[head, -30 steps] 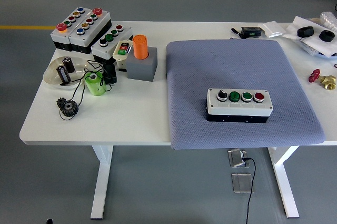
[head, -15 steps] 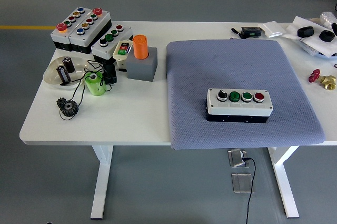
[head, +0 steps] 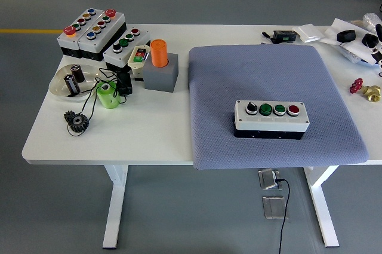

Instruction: Pick up the button,place it on the desk,press the button,press the button

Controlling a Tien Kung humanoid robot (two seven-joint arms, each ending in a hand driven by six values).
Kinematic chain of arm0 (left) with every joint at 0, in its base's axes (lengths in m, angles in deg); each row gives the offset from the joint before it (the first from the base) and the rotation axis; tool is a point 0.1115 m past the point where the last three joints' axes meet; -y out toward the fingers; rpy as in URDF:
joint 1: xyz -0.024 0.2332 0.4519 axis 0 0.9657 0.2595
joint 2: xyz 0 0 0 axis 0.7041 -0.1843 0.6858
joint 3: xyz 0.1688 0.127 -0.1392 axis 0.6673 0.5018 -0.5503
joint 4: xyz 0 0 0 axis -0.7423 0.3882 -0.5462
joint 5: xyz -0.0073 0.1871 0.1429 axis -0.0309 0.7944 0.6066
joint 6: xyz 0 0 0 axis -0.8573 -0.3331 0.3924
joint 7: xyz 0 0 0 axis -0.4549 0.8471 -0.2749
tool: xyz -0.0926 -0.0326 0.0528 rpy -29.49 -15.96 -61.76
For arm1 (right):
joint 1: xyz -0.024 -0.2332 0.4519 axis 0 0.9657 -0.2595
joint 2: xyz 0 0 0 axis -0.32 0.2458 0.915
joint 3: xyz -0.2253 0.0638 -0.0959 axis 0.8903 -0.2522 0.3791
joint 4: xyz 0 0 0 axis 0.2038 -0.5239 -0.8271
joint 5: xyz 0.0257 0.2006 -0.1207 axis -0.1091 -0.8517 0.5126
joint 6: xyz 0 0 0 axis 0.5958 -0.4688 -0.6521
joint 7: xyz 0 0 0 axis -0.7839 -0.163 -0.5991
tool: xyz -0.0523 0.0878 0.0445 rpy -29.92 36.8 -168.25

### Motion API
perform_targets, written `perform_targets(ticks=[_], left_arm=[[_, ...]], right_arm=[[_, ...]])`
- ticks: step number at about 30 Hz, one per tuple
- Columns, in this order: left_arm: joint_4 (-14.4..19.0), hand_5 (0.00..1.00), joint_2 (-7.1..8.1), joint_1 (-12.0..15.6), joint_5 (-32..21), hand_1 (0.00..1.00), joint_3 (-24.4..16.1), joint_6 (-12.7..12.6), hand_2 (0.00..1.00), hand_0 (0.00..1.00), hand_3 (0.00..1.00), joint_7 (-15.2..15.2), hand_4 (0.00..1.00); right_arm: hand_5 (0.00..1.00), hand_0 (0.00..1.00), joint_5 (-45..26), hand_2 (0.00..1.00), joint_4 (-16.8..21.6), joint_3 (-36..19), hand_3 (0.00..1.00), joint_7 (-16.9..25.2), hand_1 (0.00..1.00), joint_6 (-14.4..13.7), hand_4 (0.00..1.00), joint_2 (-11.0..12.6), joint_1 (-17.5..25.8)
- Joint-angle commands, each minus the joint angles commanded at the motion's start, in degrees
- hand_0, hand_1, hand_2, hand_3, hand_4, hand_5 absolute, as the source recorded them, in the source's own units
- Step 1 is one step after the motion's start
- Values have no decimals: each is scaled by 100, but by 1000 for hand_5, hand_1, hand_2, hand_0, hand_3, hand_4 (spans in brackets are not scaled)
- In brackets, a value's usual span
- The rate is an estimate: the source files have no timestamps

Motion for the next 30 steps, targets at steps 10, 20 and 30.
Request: perform_targets(ticks=[10, 20, 30], left_arm=[[0, 996, 0, -40, -73, 702, 23, 10, 717, 667, 529, 13, 370], [0, 996, 0, -67, -110, 702, 50, 20, 717, 667, 529, 15, 369], [0, 998, 0, -87, -112, 702, 59, 21, 717, 668, 529, 22, 370]], right_arm=[[453, 617, 937, 706, -58, -84, 720, -46, 594, 5, 556, 29, -29], [459, 690, 3307, 770, -280, -10, 753, -561, 674, 333, 567, 46, -117], [437, 868, 5720, 927, -370, 136, 941, -931, 830, 604, 820, 1, -215]])
